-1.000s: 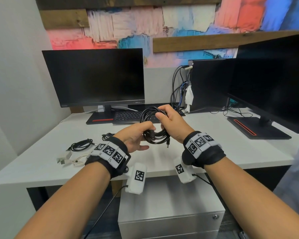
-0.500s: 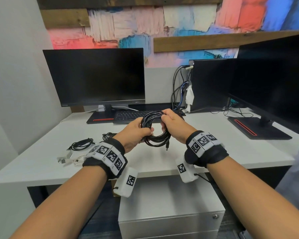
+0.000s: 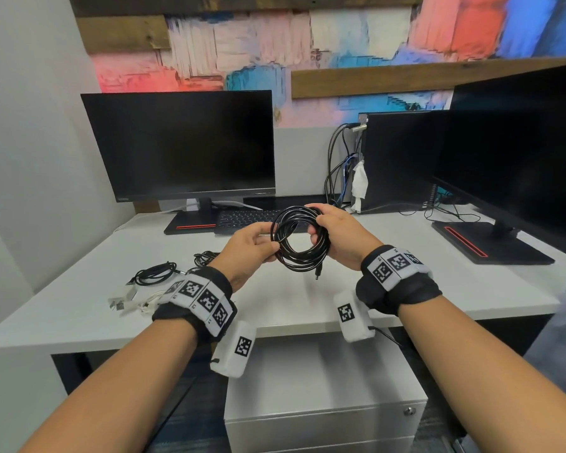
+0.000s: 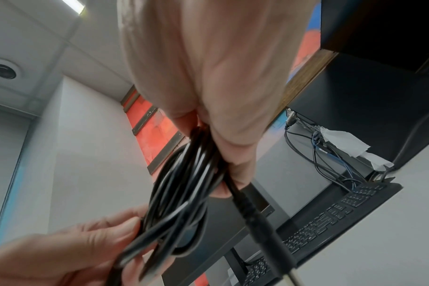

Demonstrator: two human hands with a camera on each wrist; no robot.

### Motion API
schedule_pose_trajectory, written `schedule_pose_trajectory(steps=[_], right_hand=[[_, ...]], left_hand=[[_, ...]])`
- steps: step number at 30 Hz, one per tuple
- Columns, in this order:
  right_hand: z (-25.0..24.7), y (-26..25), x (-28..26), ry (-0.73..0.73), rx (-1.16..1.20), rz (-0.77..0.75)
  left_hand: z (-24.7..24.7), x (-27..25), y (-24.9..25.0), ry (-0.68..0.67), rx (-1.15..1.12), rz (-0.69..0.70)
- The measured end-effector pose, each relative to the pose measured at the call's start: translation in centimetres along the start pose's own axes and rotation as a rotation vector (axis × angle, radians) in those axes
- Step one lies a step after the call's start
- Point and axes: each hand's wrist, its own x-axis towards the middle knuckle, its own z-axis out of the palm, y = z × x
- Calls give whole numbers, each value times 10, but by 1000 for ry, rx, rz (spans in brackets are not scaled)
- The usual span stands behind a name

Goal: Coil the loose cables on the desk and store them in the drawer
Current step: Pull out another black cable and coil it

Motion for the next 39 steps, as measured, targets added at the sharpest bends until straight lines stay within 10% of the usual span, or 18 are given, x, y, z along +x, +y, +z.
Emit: schedule_pose_trajectory(steps=[8,20,25,39], right_hand=[[-1,9,-2,48,-325,-93],[-13,11,-1,72,-631,-115],[-8,11,2,88,-356,-179],[-7,-3,2,-50,88,-143]], left_hand=[[-6,9,3,18,603,-24],[-15,9,3,71,671,79],[0,2,-3,-166,300,-87],[7,1,-10,-76,-162,-101]])
